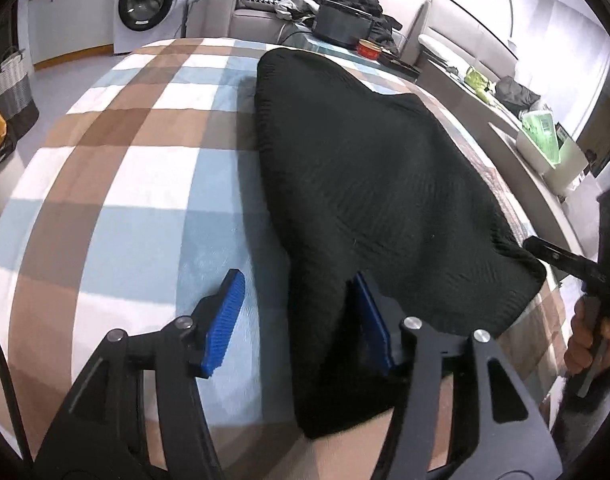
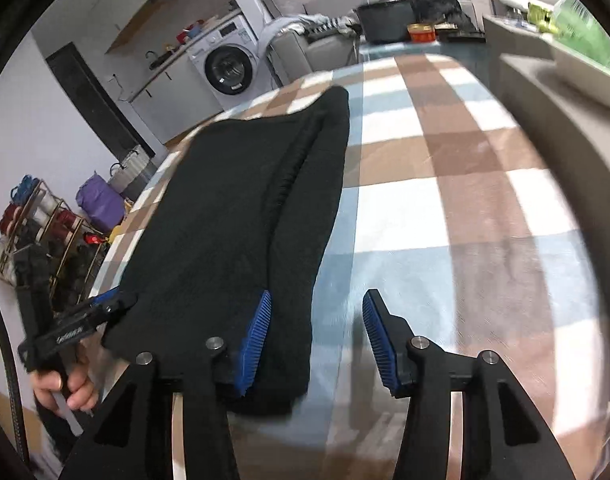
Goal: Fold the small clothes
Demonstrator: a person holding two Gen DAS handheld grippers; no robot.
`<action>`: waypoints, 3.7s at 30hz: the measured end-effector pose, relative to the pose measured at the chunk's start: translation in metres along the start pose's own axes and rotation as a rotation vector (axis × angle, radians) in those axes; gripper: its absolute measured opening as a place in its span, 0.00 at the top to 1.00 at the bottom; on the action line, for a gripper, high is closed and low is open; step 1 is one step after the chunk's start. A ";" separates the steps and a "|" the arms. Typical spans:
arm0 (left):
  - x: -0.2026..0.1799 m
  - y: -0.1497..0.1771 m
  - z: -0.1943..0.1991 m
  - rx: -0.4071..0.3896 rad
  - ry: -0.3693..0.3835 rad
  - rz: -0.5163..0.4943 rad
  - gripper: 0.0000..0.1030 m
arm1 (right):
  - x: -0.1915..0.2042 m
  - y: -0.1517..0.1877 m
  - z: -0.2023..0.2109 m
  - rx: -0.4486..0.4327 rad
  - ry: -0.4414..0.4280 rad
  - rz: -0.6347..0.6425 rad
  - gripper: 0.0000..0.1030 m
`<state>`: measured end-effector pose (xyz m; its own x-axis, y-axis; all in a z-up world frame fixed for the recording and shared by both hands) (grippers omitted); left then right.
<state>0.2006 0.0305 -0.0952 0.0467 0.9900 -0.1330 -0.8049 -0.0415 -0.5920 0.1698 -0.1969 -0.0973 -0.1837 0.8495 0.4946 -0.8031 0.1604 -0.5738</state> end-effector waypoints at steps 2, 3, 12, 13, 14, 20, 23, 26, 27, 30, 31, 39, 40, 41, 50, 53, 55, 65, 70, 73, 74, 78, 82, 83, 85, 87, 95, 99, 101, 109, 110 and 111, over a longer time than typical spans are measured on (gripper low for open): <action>-0.002 0.001 0.005 -0.011 -0.011 -0.008 0.43 | 0.010 0.007 0.015 -0.025 -0.030 0.025 0.52; -0.005 0.001 0.008 -0.026 -0.015 -0.019 0.41 | 0.016 0.008 0.017 -0.025 -0.041 0.043 0.52; -0.018 0.020 0.012 -0.014 -0.051 -0.066 0.24 | 0.024 0.029 0.002 0.055 -0.075 0.012 0.52; -0.016 0.021 0.011 -0.005 -0.039 -0.050 0.24 | 0.021 0.031 -0.001 0.060 -0.085 0.000 0.52; -0.015 0.022 0.011 0.006 -0.025 -0.037 0.28 | 0.021 0.033 -0.001 0.062 -0.092 -0.006 0.52; -0.019 0.024 0.014 -0.013 0.031 -0.061 0.66 | 0.031 0.040 -0.008 0.080 -0.132 0.005 0.62; -0.018 0.022 0.012 -0.027 0.014 -0.067 0.68 | 0.038 0.039 -0.010 0.080 -0.123 0.030 0.66; -0.012 0.017 0.009 -0.025 0.015 -0.043 0.68 | 0.039 0.038 -0.013 0.089 -0.144 0.015 0.66; -0.011 0.017 0.010 -0.028 0.017 -0.043 0.68 | 0.042 0.039 -0.013 0.087 -0.136 0.033 0.66; -0.012 0.017 0.015 -0.050 -0.008 -0.066 0.68 | 0.044 0.037 -0.008 0.076 -0.105 0.060 0.61; -0.011 0.016 0.016 -0.058 -0.021 -0.072 0.68 | 0.044 0.034 -0.007 0.068 -0.095 0.066 0.59; -0.003 0.003 0.054 -0.232 -0.048 -0.078 0.26 | 0.047 0.013 0.033 -0.093 0.049 0.241 0.13; -0.003 0.002 0.061 -0.266 -0.056 -0.083 0.15 | 0.050 0.012 0.038 -0.120 0.055 0.268 0.07; -0.004 0.001 0.065 -0.290 -0.066 -0.090 0.07 | 0.053 0.012 0.044 -0.151 0.053 0.294 0.01; -0.013 0.004 0.074 -0.364 -0.038 -0.101 0.01 | 0.055 0.011 0.048 -0.255 -0.076 0.344 0.00; -0.009 0.008 0.075 -0.389 -0.016 -0.083 0.01 | 0.058 0.017 0.047 -0.287 -0.069 0.367 0.00; -0.008 0.012 0.078 -0.417 -0.025 -0.087 0.01 | 0.060 0.019 0.048 -0.303 -0.071 0.383 0.00; 0.000 0.021 0.086 -0.475 -0.046 -0.092 0.01 | 0.061 0.022 0.065 -0.408 -0.095 0.396 0.00; -0.004 0.023 0.088 -0.486 -0.027 -0.117 0.01 | 0.068 0.024 0.063 -0.403 -0.086 0.432 0.00; -0.006 0.022 0.087 -0.481 -0.031 -0.127 0.01 | 0.070 0.025 0.060 -0.387 -0.092 0.451 0.00; -0.007 0.022 0.087 -0.484 -0.038 -0.128 0.01 | 0.071 0.025 0.059 -0.385 -0.091 0.453 0.00; -0.010 0.023 0.087 -0.482 -0.044 -0.143 0.01 | 0.069 0.025 0.058 -0.379 -0.097 0.455 0.00; -0.010 0.023 0.086 -0.481 -0.044 -0.144 0.01 | 0.067 0.024 0.058 -0.379 -0.099 0.445 0.00; -0.010 0.023 0.086 -0.480 -0.044 -0.142 0.01 | 0.066 0.024 0.057 -0.379 -0.098 0.442 0.00; -0.010 0.023 0.086 -0.479 -0.043 -0.141 0.01 | 0.065 0.024 0.057 -0.374 -0.100 0.437 0.00; -0.009 0.022 0.086 -0.478 -0.042 -0.141 0.01 | 0.064 0.023 0.056 -0.373 -0.097 0.433 0.00; -0.008 0.022 0.085 -0.474 -0.042 -0.137 0.01 | 0.064 0.024 0.057 -0.371 -0.096 0.432 0.00; -0.008 0.022 0.085 -0.473 -0.042 -0.138 0.01 | 0.063 0.023 0.056 -0.372 -0.097 0.430 0.00; -0.007 0.022 0.085 -0.474 -0.041 -0.137 0.01 | 0.063 0.023 0.056 -0.369 -0.097 0.432 0.00; -0.006 0.022 0.084 -0.473 -0.041 -0.135 0.01 | 0.062 0.022 0.056 -0.369 -0.095 0.430 0.00; -0.006 0.022 0.084 -0.472 -0.041 -0.134 0.01 | 0.062 0.023 0.056 -0.368 -0.097 0.430 0.00; -0.006 0.022 0.084 -0.472 -0.041 -0.134 0.01 | 0.062 0.023 0.056 -0.367 -0.096 0.430 0.00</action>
<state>0.1326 0.0346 -0.0406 0.1009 0.9949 -0.0052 -0.4369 0.0396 -0.8987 0.1086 -0.1688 -0.0431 -0.5145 0.8303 0.2141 -0.3984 -0.0103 -0.9172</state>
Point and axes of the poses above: each gripper's, at about its wrist camera, not at the fingertips, and z roughly against the way its jaws point, x to its left, y to its underside, the point moved 3 cm from there along -z, roughly the way its jaws point, and after that the axes turned 10 degrees about -y, right-handed, at the moved point
